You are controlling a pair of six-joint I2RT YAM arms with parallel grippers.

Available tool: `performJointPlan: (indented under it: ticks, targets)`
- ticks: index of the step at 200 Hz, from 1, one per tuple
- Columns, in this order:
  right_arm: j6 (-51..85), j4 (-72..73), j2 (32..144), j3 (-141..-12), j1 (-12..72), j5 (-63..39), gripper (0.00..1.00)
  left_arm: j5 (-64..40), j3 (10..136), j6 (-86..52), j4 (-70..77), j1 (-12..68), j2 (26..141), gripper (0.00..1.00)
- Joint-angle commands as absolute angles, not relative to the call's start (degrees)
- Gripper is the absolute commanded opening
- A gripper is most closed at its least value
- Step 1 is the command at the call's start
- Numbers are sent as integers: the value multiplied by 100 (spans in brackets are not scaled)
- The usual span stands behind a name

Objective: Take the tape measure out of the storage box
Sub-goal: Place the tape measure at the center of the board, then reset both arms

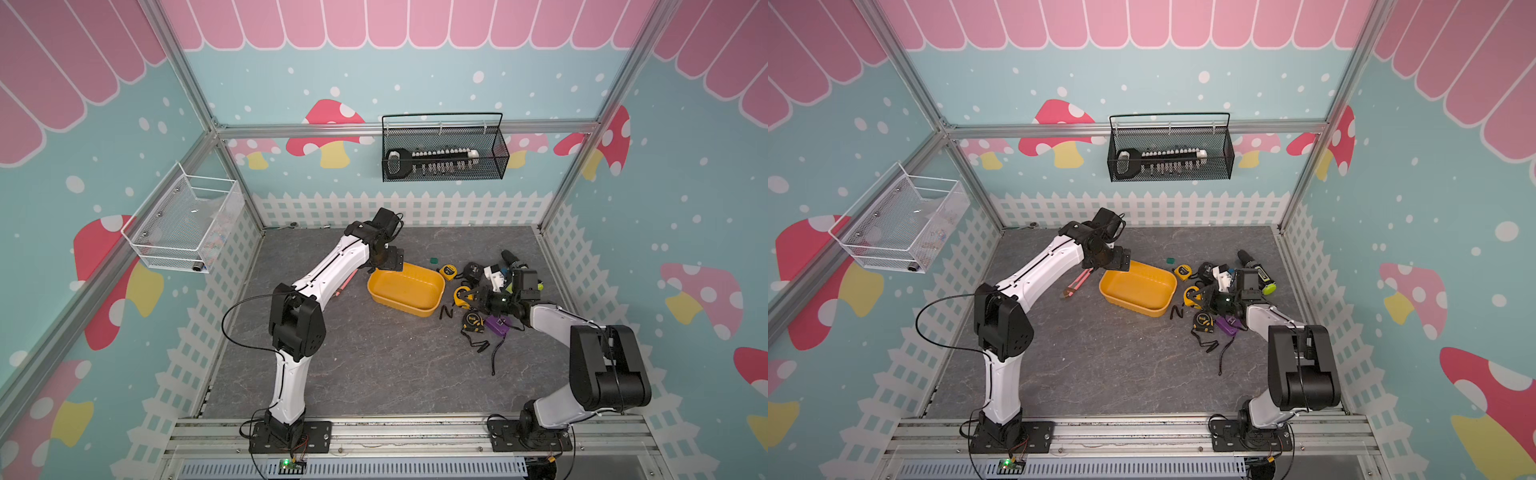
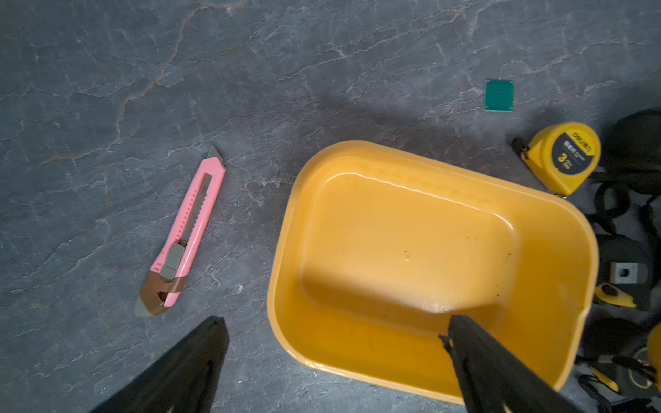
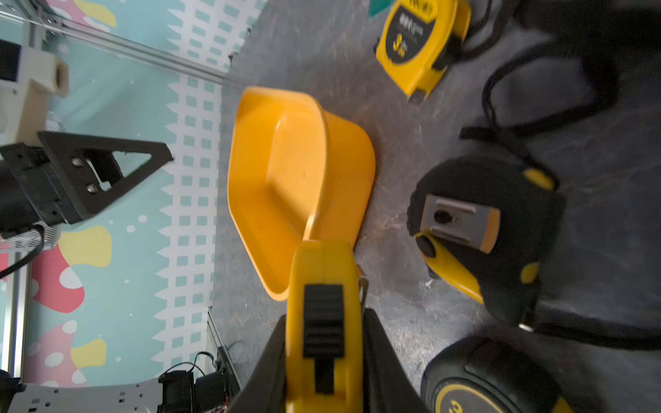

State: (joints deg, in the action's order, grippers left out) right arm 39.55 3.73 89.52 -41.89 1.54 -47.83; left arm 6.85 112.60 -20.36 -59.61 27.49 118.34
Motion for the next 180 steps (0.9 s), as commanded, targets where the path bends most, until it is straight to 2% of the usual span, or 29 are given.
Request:
performJointPlan:
  ticks: [1,42,50,60,75,99,138,165,180]
  targets:
    - [3934,466,9220,-4105,459,-4901,21,868,10970,-2071,-5687,2524,11391,99]
    - [4265,794,9677,-4060,1055,-4682,26,791,10171,-2289,-5206,2063,10812,99]
    - [4275,723,9668,-4069,1064,-4586,35,757,10030,-2317,-5124,1980,10715,99]
    - [4174,532,9586,-4097,1058,-4457,53,717,9875,-2321,-5056,1919,10610,99]
    - [3824,-89,9267,-4272,1062,-4128,75,746,9629,-2261,-4916,1881,10439,99]
    - [3000,-1491,8603,-4858,1061,-3427,98,823,9041,-2149,-4440,1836,10018,99]
    - [1588,-2863,7738,-5910,1038,-1726,99,1060,7564,-2188,-3313,1488,8956,99]
    - [924,-2260,7276,-5718,828,419,99,1776,6195,-2148,-2340,1136,8195,99]
    - [749,-1547,7312,-5260,352,560,99,2535,5326,-1698,-1441,1090,7826,99]
